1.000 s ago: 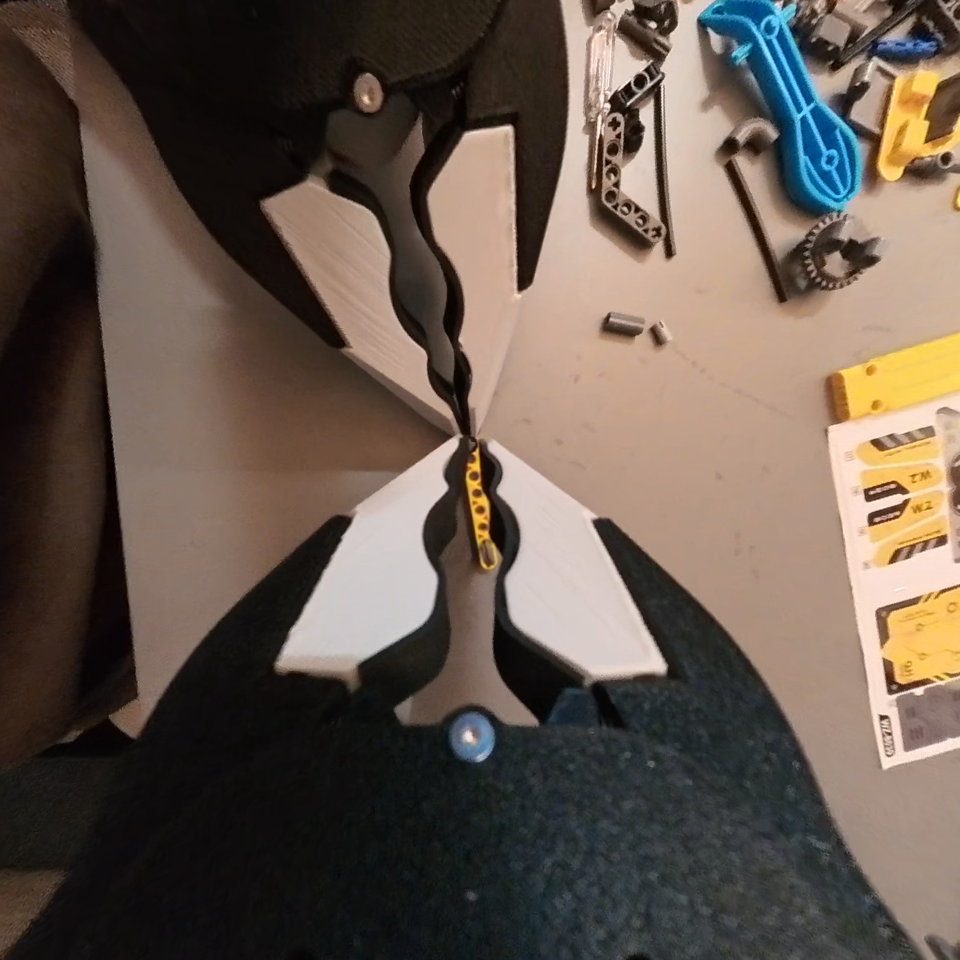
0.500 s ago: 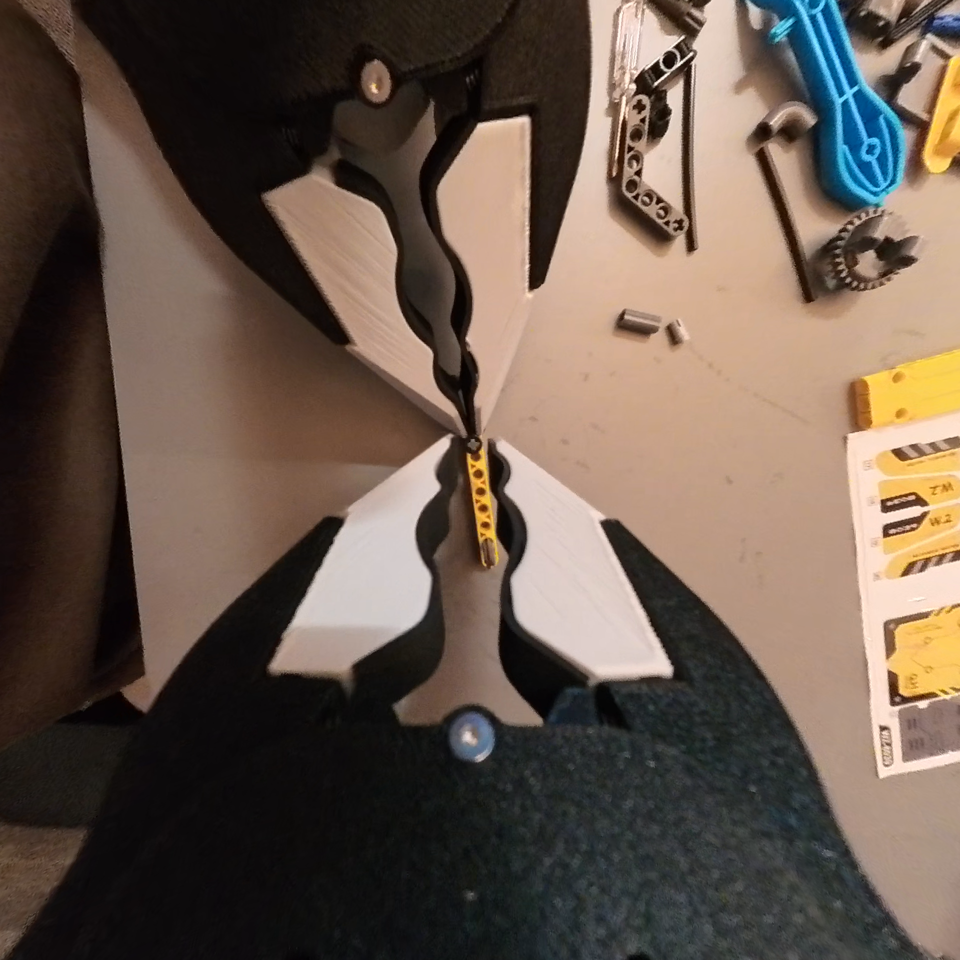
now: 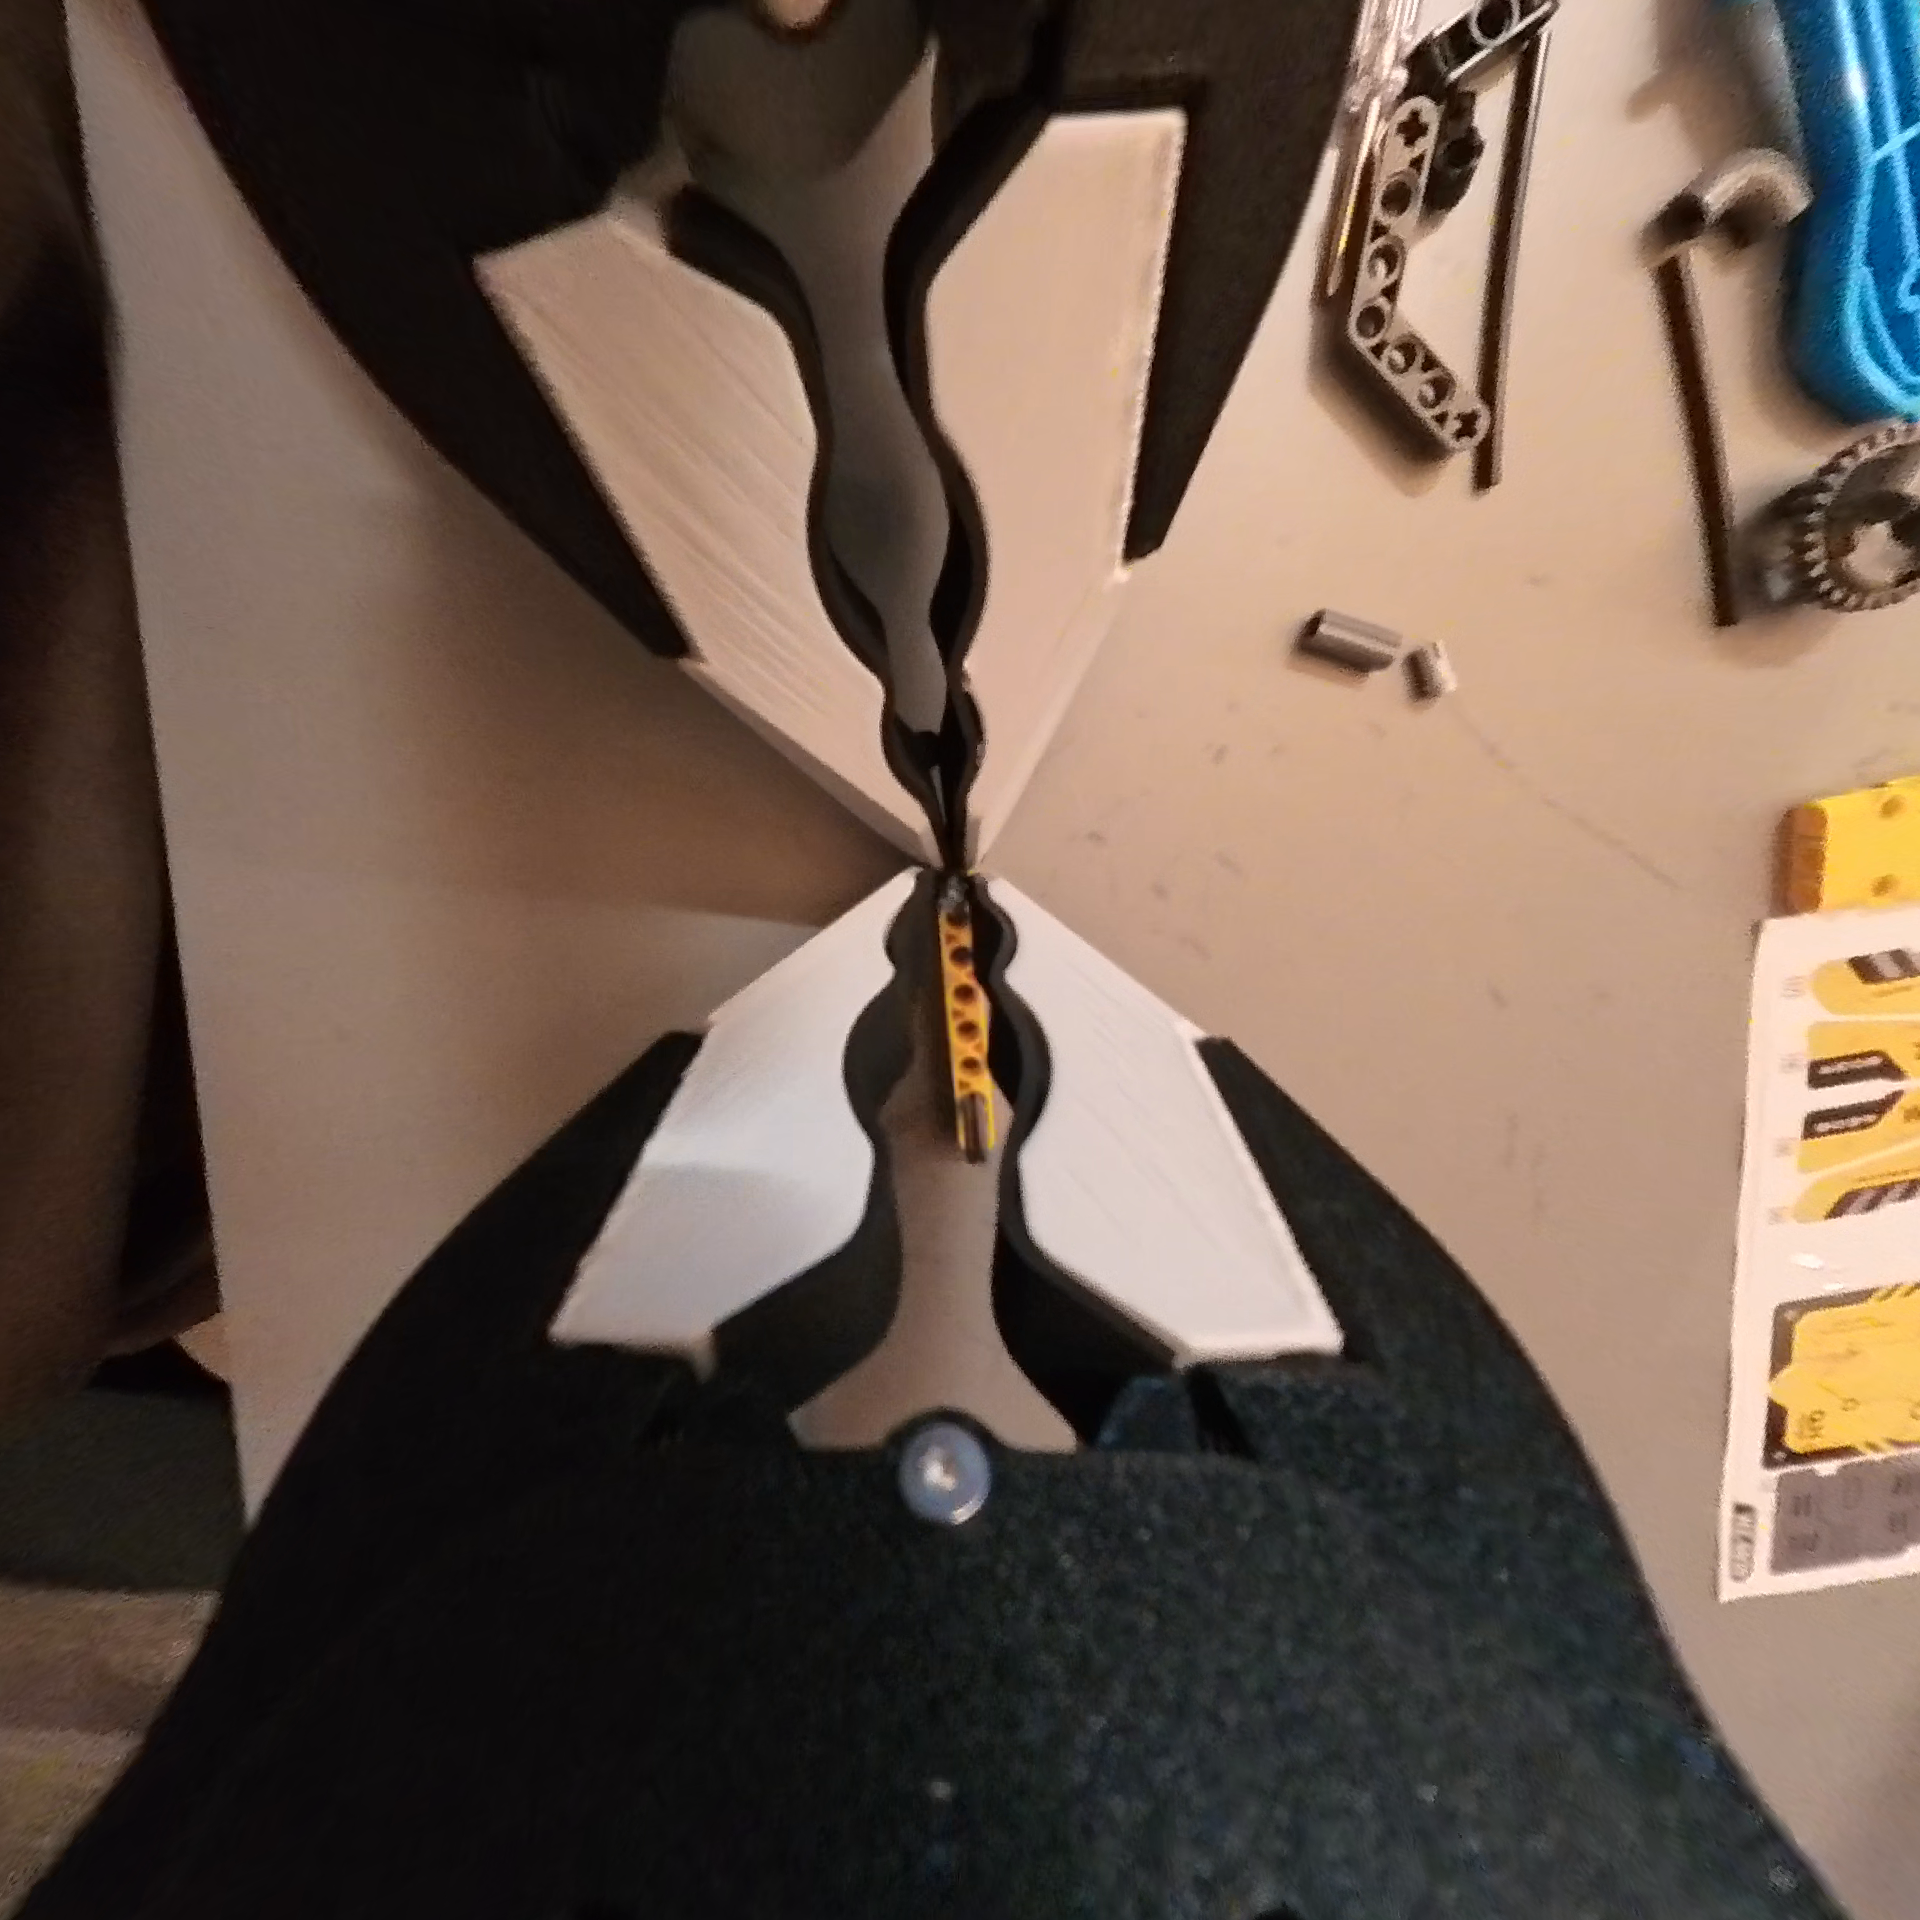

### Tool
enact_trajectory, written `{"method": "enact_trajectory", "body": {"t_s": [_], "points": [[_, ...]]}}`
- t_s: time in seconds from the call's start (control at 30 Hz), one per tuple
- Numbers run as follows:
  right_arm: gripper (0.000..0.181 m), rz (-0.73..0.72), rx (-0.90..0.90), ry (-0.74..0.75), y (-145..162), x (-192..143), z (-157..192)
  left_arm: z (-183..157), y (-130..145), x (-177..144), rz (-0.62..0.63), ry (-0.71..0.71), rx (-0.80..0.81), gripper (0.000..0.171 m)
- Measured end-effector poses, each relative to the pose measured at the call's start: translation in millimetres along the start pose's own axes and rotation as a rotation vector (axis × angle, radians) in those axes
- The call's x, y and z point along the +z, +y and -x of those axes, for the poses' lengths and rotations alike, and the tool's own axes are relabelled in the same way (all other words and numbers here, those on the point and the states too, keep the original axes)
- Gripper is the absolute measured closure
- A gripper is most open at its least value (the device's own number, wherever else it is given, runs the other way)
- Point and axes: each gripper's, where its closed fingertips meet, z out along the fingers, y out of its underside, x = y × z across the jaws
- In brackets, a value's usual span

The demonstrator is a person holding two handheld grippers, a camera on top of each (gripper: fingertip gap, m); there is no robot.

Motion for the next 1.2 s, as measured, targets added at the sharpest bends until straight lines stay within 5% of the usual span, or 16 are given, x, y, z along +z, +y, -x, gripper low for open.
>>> {"method": "enact_trajectory", "body": {"t_s": [0.33,0.5,0.87,1.2], "points": [[0.174,-0.053,0.009,0.067,-3.5,1.4,0.3,1.5,2.6,-3.9,-0.004,-0.038,0.054,0.17],[0.174,-0.021,-0.008,0.09,5.5,10.1,-0.9,4.7,5.6,-8.9,-0.01,-0.023,0.029,0.146],[0.163,-0.045,0.001,0.107,1.0,-1.3,-1.5,8.8,11.4,-2.8,0.044,-0.063,0.036,0.156],[0.175,-0.074,0.023,0.083,-1.0,-2.1,-2.5,6.4,9.3,-0.7,0.043,-0.012,-0.008,0.158]]}}
